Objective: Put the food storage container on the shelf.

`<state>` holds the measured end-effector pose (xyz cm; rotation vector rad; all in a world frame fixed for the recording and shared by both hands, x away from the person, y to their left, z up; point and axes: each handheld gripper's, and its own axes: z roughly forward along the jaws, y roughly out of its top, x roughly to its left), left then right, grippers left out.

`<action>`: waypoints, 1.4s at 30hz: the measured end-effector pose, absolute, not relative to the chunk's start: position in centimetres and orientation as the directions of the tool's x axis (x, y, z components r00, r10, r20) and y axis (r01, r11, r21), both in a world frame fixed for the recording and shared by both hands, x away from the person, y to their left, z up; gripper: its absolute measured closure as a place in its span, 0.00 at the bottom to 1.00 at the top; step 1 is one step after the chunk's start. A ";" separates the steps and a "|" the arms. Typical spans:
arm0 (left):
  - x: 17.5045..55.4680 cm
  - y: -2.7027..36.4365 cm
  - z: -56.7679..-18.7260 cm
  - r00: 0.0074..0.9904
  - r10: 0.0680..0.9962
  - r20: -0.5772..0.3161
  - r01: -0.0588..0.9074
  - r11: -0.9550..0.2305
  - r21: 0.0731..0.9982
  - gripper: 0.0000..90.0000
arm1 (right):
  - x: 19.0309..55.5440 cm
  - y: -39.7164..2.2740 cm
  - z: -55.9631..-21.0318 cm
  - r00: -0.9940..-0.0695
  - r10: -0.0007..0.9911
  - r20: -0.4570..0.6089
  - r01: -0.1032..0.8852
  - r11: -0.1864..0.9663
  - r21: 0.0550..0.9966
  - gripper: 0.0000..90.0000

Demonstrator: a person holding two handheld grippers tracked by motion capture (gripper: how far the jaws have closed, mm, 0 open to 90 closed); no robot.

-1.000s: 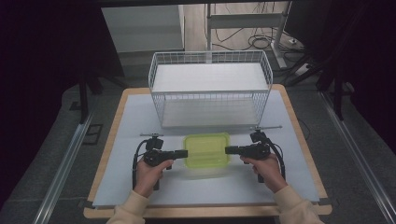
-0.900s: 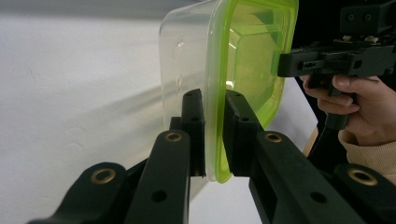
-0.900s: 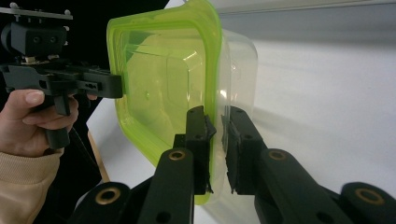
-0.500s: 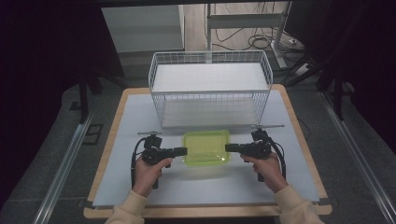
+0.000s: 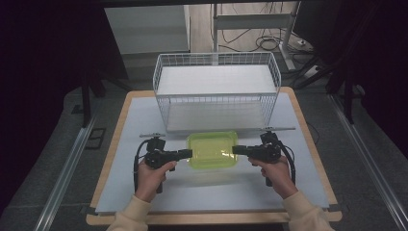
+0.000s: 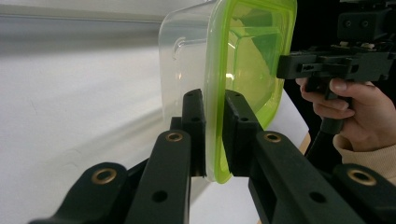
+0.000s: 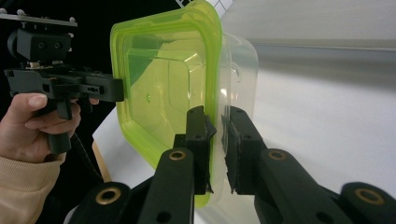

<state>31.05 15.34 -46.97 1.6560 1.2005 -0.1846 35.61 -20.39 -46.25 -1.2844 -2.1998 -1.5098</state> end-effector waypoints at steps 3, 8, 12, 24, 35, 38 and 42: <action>31.1 15.5 -46.8 0.491 0.608 -0.624 0.770 0.032 0.637 0.90 | 35.4 -20.3 -46.1 -0.608 0.551 0.572 0.730 0.106 0.675 0.89; 31.2 15.6 -45.9 0.501 0.605 -0.619 0.761 0.033 0.648 0.90 | 35.4 -20.2 -45.2 -0.622 0.548 0.559 0.715 0.106 0.691 0.89; 31.6 15.7 -44.9 0.509 0.600 -0.617 0.756 0.032 0.654 0.90 | 35.5 -20.1 -44.2 -0.628 0.552 0.548 0.704 0.104 0.703 0.89; 32.9 15.7 -42.0 0.531 0.583 -0.615 0.739 0.037 0.673 0.90 | 36.2 -20.3 -40.7 -0.650 0.555 0.519 0.672 0.101 0.734 0.89; 34.2 15.5 -39.6 0.537 0.585 -0.608 0.729 0.040 0.683 0.90 | 37.2 -20.5 -38.6 -0.653 0.562 0.507 0.656 0.087 0.749 0.89; 34.4 15.5 -39.0 0.543 0.585 -0.602 0.723 0.038 0.689 0.90 | 37.4 -20.4 -37.9 -0.658 0.564 0.499 0.648 0.086 0.757 0.89; 34.8 15.5 -38.3 0.544 0.586 -0.600 0.720 0.040 0.693 0.90 | 37.6 -20.4 -37.1 -0.661 0.565 0.493 0.641 0.085 0.763 0.89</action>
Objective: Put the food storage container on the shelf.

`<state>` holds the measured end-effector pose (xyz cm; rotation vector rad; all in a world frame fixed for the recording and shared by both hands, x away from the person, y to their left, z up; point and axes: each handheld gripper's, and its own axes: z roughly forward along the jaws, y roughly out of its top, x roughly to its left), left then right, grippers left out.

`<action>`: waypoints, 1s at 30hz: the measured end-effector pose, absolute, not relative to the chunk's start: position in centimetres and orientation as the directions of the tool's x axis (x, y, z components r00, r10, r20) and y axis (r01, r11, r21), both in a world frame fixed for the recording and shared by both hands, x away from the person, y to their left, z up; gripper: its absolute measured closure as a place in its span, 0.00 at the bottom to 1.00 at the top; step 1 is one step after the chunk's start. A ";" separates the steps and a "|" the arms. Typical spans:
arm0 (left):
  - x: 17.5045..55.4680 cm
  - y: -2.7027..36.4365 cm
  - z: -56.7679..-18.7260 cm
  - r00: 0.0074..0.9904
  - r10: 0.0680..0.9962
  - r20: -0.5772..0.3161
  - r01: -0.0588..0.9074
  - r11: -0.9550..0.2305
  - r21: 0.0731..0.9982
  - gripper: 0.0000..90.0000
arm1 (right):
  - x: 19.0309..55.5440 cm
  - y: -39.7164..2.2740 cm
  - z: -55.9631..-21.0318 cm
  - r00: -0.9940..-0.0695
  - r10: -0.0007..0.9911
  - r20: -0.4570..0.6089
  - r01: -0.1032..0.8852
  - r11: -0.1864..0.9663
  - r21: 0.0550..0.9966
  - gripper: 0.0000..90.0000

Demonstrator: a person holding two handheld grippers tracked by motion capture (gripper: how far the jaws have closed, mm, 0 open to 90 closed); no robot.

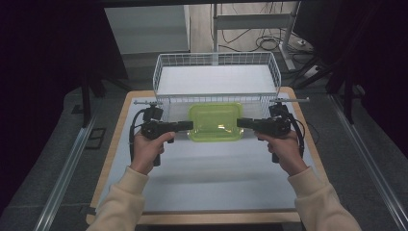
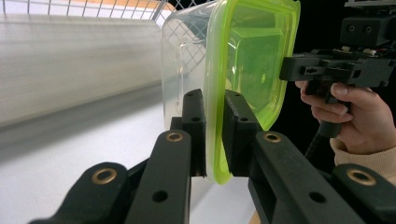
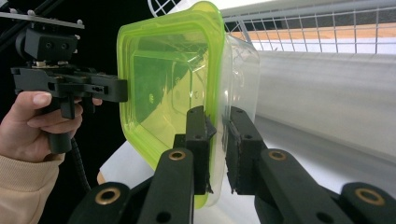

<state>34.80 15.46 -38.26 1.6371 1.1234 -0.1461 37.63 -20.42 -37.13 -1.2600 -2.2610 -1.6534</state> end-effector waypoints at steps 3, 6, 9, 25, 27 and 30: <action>35.1 15.5 -37.9 0.544 0.584 -0.602 0.721 0.042 0.692 0.90 | 37.9 -20.4 -36.7 -0.661 0.568 0.490 0.639 0.084 0.764 0.89; 35.5 15.6 -37.6 0.543 0.577 -0.610 0.723 0.047 0.689 0.90 | 38.1 -20.3 -36.2 -0.662 0.572 0.485 0.636 0.085 0.767 0.89; 35.8 15.6 -37.2 0.545 0.578 -0.607 0.721 0.047 0.691 0.90 | 38.3 -20.3 -35.7 -0.663 0.576 0.478 0.631 0.086 0.771 0.89; 37.6 15.7 -34.8 0.551 0.591 -0.589 0.709 0.039 0.704 0.90 | 40.0 -20.0 -33.3 -0.656 0.588 0.472 0.628 0.080 0.774 0.89; 37.8 15.7 -34.6 0.550 0.589 -0.592 0.709 0.044 0.703 0.90 | 40.2 -19.9 -33.1 -0.657 0.590 0.470 0.628 0.082 0.774 0.89; 38.2 15.8 -34.3 0.552 0.585 -0.595 0.708 0.048 0.705 0.90 | 40.5 -19.8 -32.5 -0.660 0.592 0.463 0.624 0.088 0.777 0.89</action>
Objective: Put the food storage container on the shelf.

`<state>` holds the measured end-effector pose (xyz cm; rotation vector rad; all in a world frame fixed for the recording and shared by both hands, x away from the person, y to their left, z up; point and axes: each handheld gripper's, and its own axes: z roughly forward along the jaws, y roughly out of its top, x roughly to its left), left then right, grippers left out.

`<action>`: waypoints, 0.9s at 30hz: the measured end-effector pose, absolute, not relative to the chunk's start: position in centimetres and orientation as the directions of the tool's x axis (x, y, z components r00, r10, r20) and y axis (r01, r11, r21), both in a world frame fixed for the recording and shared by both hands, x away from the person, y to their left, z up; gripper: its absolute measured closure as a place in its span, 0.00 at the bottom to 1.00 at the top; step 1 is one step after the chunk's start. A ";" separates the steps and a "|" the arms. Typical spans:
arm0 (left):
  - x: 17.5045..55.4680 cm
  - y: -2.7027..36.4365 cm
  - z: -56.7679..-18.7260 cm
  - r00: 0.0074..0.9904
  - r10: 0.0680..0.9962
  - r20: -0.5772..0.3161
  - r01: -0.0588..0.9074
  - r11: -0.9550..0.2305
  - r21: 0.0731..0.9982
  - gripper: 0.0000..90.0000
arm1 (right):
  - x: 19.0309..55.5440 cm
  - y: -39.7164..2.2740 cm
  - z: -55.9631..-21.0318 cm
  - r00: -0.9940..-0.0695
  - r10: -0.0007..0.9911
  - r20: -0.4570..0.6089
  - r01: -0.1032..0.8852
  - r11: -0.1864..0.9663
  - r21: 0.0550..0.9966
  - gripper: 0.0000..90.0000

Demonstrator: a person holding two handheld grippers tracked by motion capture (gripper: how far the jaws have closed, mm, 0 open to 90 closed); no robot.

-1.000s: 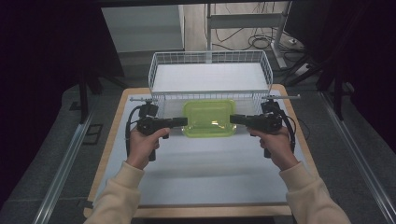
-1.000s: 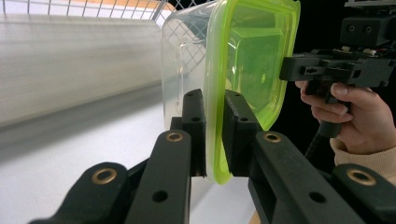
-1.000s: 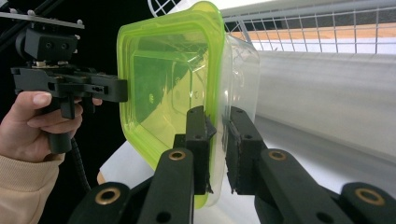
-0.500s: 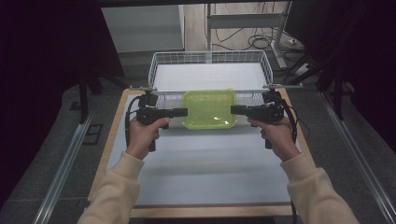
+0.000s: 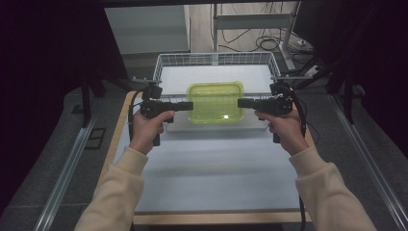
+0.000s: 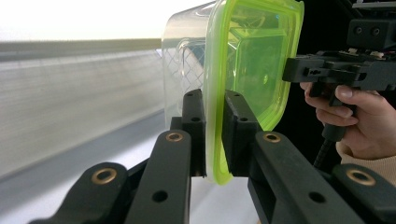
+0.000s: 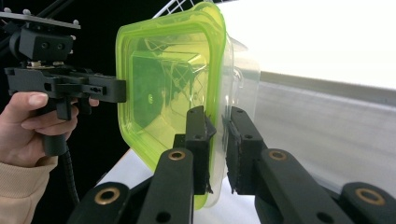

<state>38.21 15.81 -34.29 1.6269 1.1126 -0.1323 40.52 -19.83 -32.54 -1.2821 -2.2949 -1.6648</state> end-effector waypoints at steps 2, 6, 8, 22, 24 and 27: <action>38.6 15.8 -33.9 0.552 0.586 -0.593 0.704 0.054 0.708 0.90 | 40.8 -19.8 -32.2 -0.661 0.591 0.463 0.622 0.087 0.778 0.89; 39.1 15.8 -33.4 0.550 0.590 -0.591 0.703 0.055 0.709 0.90 | 41.4 -19.8 -31.7 -0.656 0.593 0.468 0.626 0.080 0.776 0.89; 39.4 15.8 -33.2 0.554 0.594 -0.583 0.700 0.047 0.713 0.90 | 41.7 -19.8 -31.6 -0.653 0.591 0.474 0.630 0.075 0.773 0.89; 42.0 16.0 -32.6 0.546 0.592 -0.593 0.704 0.060 0.708 0.90 | 43.9 -19.5 -30.8 -0.641 0.606 0.472 0.630 0.064 0.774 0.89; 42.3 16.1 -32.5 0.548 0.595 -0.588 0.703 0.054 0.709 0.90 | 44.2 -19.4 -30.8 -0.639 0.608 0.471 0.628 0.060 0.776 0.89; 42.9 16.0 -32.4 0.544 0.596 -0.591 0.707 0.054 0.705 0.90 | 44.7 -19.4 -30.6 -0.628 0.612 0.481 0.638 0.052 0.768 0.89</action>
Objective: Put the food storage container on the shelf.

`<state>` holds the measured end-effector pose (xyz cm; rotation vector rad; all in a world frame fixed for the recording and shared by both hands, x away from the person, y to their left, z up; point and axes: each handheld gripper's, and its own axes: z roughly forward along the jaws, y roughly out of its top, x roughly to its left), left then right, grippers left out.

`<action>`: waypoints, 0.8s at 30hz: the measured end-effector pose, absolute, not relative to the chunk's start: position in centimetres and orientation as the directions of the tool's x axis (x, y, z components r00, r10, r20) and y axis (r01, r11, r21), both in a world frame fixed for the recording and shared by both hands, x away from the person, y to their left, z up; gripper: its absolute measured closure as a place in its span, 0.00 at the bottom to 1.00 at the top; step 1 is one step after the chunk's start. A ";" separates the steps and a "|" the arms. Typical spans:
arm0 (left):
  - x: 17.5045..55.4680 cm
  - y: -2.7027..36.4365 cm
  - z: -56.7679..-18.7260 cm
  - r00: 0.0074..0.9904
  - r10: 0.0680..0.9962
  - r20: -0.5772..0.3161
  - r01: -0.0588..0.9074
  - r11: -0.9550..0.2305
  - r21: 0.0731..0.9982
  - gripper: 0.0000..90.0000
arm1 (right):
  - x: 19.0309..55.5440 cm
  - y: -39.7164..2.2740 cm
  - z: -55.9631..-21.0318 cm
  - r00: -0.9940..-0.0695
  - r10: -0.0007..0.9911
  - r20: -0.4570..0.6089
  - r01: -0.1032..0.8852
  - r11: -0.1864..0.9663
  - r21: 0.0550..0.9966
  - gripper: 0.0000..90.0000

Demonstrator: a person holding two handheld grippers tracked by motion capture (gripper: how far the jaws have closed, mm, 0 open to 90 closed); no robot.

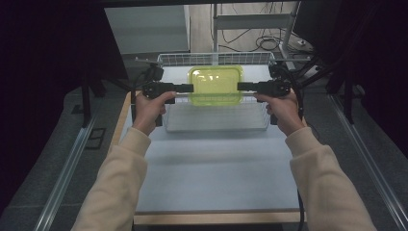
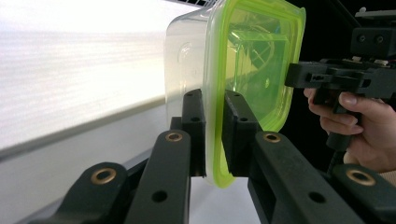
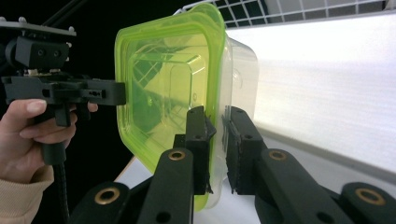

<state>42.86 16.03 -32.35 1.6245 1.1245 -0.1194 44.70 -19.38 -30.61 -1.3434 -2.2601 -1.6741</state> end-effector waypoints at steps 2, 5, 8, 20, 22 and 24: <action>43.3 16.0 -32.2 0.543 0.598 -0.589 0.708 0.052 0.705 0.90 | 45.1 -19.4 -30.5 -0.622 0.617 0.482 0.641 0.047 0.766 0.89; 43.9 15.8 -32.0 0.542 0.603 -0.586 0.707 0.050 0.705 0.90 | 45.6 -19.4 -30.3 -0.617 0.624 0.479 0.639 0.042 0.768 0.89; 44.5 15.7 -31.8 0.540 0.605 -0.585 0.709 0.046 0.703 0.90 | 46.1 -19.5 -30.2 -0.616 0.626 0.478 0.636 0.037 0.771 0.89; 47.3 15.2 -32.0 0.510 0.628 -0.587 0.724 0.055 0.688 0.89 | 48.3 -19.5 -30.0 -0.577 0.657 0.485 0.658 0.023 0.752 0.89; 47.6 15.1 -32.2 0.505 0.631 -0.588 0.728 0.054 0.684 0.89 | 48.6 -19.4 -30.1 -0.572 0.663 0.484 0.663 0.025 0.749 0.89; 48.0 15.0 -32.3 0.491 0.637 -0.594 0.734 0.065 0.677 0.89 | 48.9 -19.4 -30.2 -0.565 0.665 0.489 0.671 0.025 0.741 0.89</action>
